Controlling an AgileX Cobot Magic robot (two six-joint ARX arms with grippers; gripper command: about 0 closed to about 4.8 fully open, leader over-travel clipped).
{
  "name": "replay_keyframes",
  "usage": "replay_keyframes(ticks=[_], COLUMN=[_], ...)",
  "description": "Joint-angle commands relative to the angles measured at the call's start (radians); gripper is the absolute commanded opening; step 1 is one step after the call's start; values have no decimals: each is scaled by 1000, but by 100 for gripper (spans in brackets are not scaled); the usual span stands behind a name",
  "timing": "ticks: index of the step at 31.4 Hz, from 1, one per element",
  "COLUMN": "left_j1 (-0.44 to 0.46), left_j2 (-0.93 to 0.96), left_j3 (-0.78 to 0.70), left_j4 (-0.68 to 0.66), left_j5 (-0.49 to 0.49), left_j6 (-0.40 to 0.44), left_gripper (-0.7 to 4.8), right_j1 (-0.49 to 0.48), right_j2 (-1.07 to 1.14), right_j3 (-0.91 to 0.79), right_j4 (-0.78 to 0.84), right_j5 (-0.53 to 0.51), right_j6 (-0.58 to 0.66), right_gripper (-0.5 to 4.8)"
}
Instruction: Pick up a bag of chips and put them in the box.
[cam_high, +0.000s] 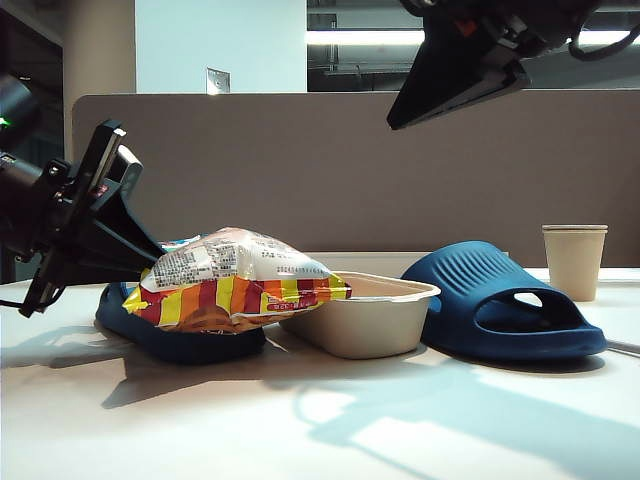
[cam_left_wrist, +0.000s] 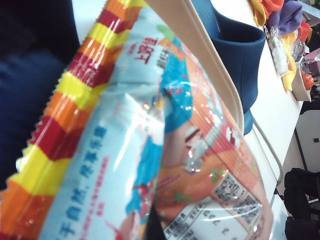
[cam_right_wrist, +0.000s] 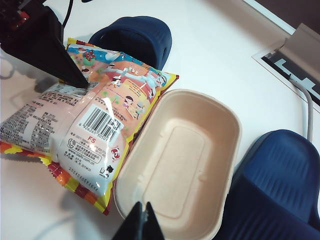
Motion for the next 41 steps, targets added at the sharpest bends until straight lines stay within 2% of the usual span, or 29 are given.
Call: replay_keyframes(ticks=[1, 12, 21, 23, 27, 31, 33, 41], left_j1=[-3, -2, -2, -2, -2, -10, -28, -154], left_j2=[3, -5, -29, -31, -31, -30, -30, 16], left_j3=[0, 0, 1, 1, 1, 1, 1, 1], left_j4=[-1, 119, 187, 223, 360, 530, 594, 720], left_j5=[-3, 68, 118, 134, 155, 150, 132, 3], left_j6=[-1, -120, -183, -213, -325, -434, -456, -452], left_gripper=[-6, -6, -6, -6, -6, -6, -6, -6], right_j1=[2, 2, 1, 1, 0, 0, 0, 0], right_j2=[-2, -2, -2, -2, -2, -2, -5, -55], right_j3=[5, 5, 5, 5, 5, 5, 5, 5], right_j4=[16, 8, -6, -5, -5, 0, 11, 41], right_j5=[-2, -2, 6, 9, 18, 108, 159, 166], right_j6=[-2, -2, -3, -3, -7, -10, -12, -55], right_gripper=[-5, -5, -5, -5, -5, -5, -5, -5])
